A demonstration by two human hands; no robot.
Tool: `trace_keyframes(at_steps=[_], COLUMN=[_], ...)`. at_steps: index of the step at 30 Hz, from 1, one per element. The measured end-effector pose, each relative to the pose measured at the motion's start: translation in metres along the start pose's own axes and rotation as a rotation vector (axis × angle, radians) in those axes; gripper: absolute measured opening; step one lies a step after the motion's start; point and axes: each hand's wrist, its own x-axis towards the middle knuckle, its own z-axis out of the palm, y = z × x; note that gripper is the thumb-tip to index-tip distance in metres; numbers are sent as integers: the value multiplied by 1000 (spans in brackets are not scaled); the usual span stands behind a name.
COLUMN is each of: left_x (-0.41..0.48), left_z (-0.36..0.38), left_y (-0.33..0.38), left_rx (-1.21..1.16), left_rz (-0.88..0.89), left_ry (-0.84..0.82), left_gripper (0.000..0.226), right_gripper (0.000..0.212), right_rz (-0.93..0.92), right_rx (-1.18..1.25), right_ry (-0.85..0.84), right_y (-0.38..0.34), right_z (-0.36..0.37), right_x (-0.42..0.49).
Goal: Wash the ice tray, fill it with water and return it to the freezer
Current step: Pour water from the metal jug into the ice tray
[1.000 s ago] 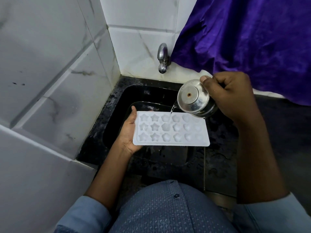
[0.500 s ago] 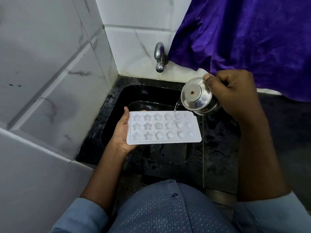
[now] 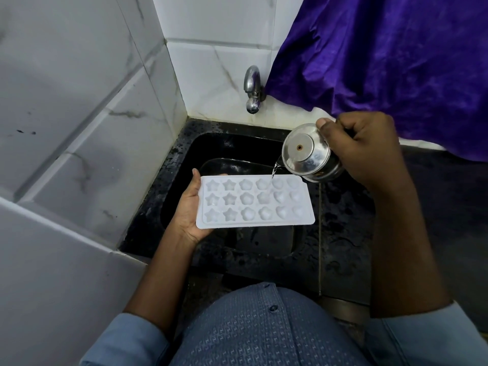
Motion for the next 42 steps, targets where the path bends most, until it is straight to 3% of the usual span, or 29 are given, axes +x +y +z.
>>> trace_keyframes(at_steps=[42], left_x=[-12], left_z=[-11], left_y=[17], left_rx=[-53], left_rz=[17], left_ry=[44], left_gripper=[75], right_gripper=[56], right_rz=[33], right_rx=[-91], right_ry=[19], right_y=[4], right_z=[-11], right_x=[-2])
